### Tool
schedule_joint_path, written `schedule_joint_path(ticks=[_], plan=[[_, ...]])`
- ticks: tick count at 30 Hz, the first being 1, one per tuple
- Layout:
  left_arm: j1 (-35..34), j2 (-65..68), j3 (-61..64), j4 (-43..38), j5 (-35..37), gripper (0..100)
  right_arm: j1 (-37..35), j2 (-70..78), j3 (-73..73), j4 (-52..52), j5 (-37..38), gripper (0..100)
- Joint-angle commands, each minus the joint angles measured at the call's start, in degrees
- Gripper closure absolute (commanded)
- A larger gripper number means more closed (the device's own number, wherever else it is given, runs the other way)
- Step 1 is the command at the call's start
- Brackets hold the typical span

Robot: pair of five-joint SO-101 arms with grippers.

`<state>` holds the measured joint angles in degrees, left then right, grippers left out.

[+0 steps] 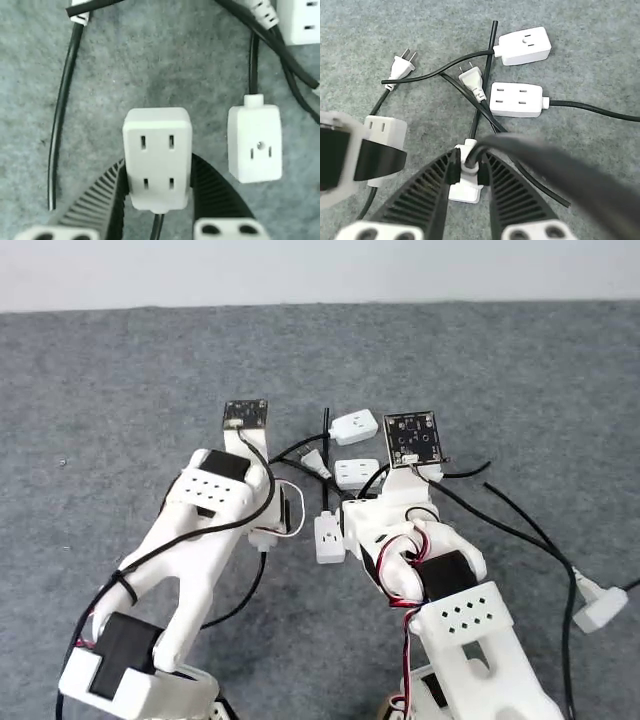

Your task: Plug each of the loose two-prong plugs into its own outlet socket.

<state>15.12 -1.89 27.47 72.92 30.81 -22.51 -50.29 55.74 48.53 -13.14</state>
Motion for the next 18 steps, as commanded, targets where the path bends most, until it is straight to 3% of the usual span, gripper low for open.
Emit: schedule_joint_path(ticks=[1,7,11,18], plan=[[0.4,1.1,-1.5,-2.5,1.7,99,0.5,0.2,-3.0,0.5,1.0,99.1],[0.4,13.6,-2.2,-10.9,0.0,98,0.2,0.2,-3.0,0.5,1.0,99.1],[0.2,18.2,-8.8,-5.8,-1.8,90,0.2,0.2,-2.8,0.5,1.9,99.1],[0.1,15.3,-7.4,-4.5,-1.6,73,0.1,0.2,-2.7,0.5,2.2,99.1]])
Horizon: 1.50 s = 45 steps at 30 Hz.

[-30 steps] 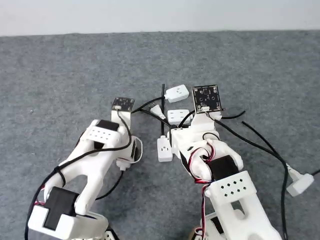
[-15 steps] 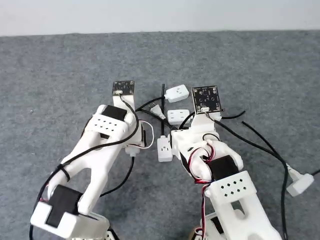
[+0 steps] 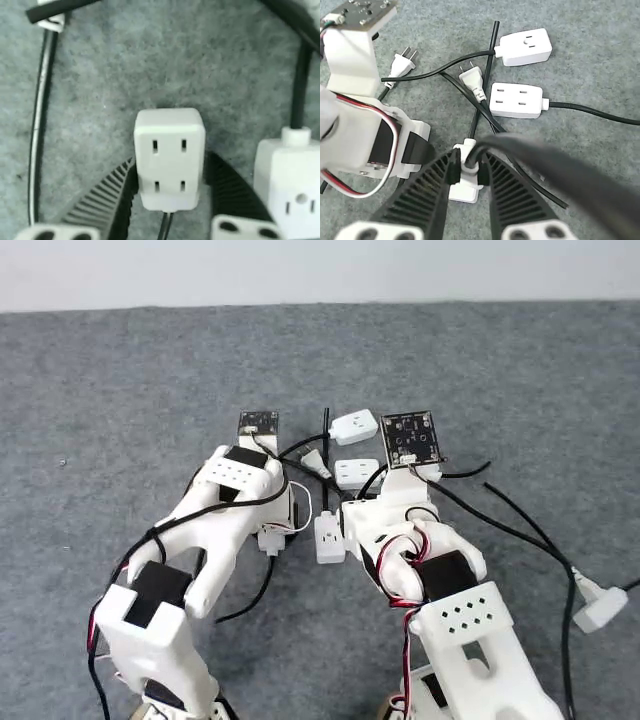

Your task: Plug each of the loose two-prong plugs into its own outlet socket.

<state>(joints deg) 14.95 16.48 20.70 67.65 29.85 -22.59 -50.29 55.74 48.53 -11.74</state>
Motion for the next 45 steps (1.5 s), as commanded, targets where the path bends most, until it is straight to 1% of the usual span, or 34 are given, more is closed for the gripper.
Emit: schedule_joint_path(ticks=[1,4,7,10,14,17,19,21,24,26,27,31,35,38,41,43,45], plan=[[0.3,-4.5,0.0,1.0,-0.7,73,0.2,0.2,-2.7,0.5,0.8,99.1],[0.3,-10.4,3.5,0.7,-1.3,71,0.2,0.2,-2.7,0.4,0.7,99.1],[0.3,-17.1,8.8,0.5,-5.9,72,0.2,0.2,-2.6,0.1,0.7,99.1],[0.4,-23.2,15.7,-2.3,-7.6,72,0.2,0.2,-2.5,0.0,0.8,99.1],[0.8,-31.6,22.6,-4.7,-12.0,72,-1.3,0.2,-0.9,-2.2,1.1,99.1],[0.0,-38.5,26.9,-4.7,-14.8,72,-1.8,0.2,-0.3,-2.9,1.1,99.1],[-1.8,-43.3,30.4,-4.9,-17.3,73,-1.8,0.2,-0.2,-2.9,1.1,99.1],[-4.4,-48.0,33.3,-4.9,-20.3,78,-1.9,0.2,-0.2,-3.0,1.1,99.1],[-8.7,-55.5,37.2,-5.3,-26.3,90,-3.2,0.2,1.0,-5.1,1.2,99.1],[-10.9,-61.0,40.1,-7.1,-30.5,98,-4.8,0.2,2.9,-7.3,3.2,99.1],[-12.0,-64.0,41.7,-7.9,-31.7,99,-5.7,0.2,3.6,-8.2,3.9,99.1],[-14.9,-77.2,47.4,-9.7,-32.0,99,-7.9,0.2,5.6,-12.2,4.8,99.1],[-16.4,-86.2,49.3,-7.2,-31.4,99,-9.5,0.3,6.7,-16.5,6.5,99.1],[-18.2,-86.8,49.3,-6.6,-28.4,98,-11.4,2.4,6.2,-19.2,6.4,99.1],[-19.4,-84.1,48.0,-6.6,-28.1,98,-13.1,8.3,3.7,-22.2,6.4,99.1],[-19.6,-81.3,47.3,-6.7,-28.1,98,-13.8,13.0,-0.1,-21.6,4.7,99.1],[-19.6,-78.2,47.1,-8.7,-28.2,98,-14.2,17.1,-4.2,-19.8,3.4,99.1]])
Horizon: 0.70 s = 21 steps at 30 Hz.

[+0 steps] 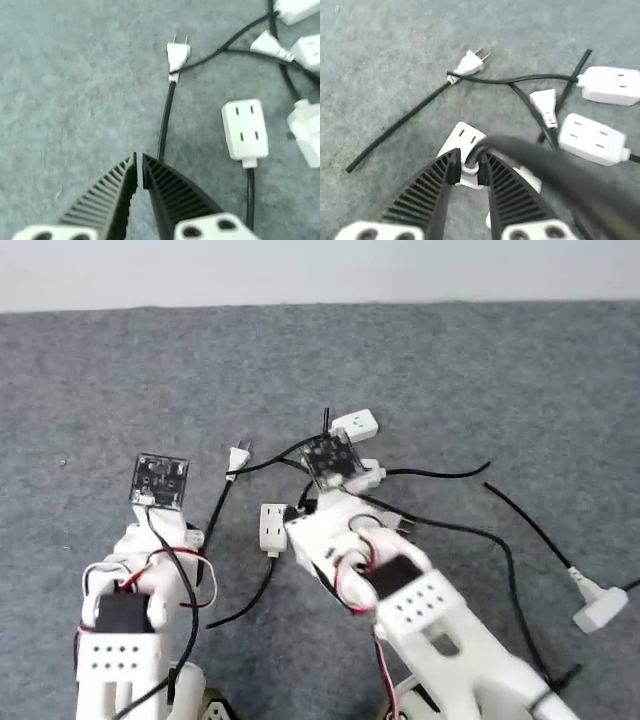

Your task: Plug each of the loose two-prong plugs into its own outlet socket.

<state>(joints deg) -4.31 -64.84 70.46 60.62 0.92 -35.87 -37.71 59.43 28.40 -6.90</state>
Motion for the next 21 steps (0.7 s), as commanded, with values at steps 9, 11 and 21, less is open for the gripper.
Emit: schedule_joint_path(ticks=[9,11,21], plan=[[-0.4,13.6,-2.5,-10.7,-1.4,98,-2.9,11.9,-15.9,0.0,-3.4,99.1],[-0.4,14.6,-2.7,-11.2,-1.7,98,-3.1,13.9,-16.0,-2.2,-3.4,99.1],[-0.4,14.9,-2.5,-12.2,-1.8,98,-1.9,23.0,-22.5,-2.7,-6.4,99.1]])
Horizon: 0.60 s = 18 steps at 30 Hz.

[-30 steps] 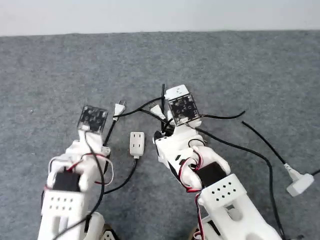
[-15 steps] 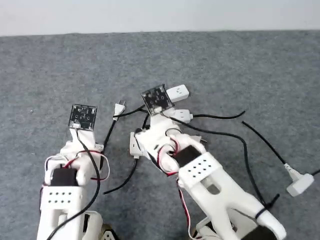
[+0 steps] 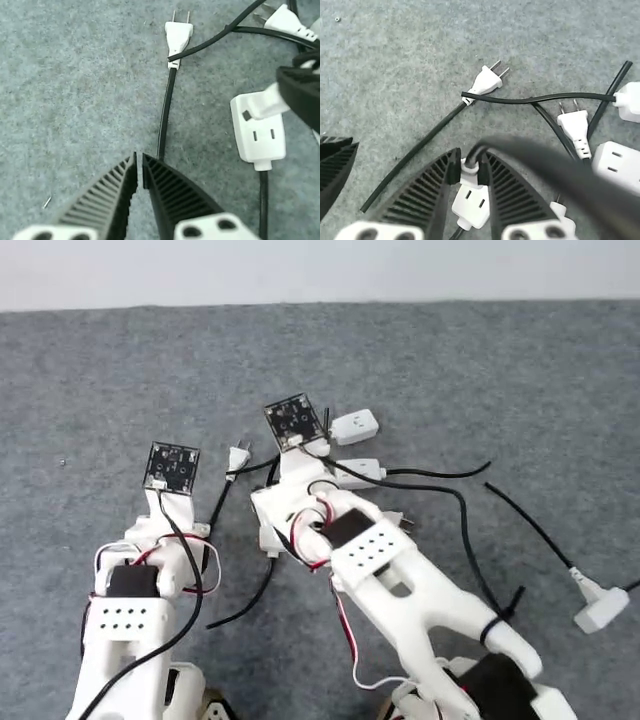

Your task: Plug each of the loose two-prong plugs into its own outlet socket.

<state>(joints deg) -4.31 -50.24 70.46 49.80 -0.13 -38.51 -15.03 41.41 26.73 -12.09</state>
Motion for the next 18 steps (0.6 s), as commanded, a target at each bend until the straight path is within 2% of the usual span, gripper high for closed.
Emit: schedule_joint_path(ticks=[1,18], plan=[[-0.4,0.3,-2.5,-1.4,-0.7,98,0.9,0.6,-4.5,-1.0,-1.2,99.1],[-0.4,0.4,-2.4,-1.2,-0.8,98,3.0,1.4,-4.0,-1.0,-1.3,99.1]])
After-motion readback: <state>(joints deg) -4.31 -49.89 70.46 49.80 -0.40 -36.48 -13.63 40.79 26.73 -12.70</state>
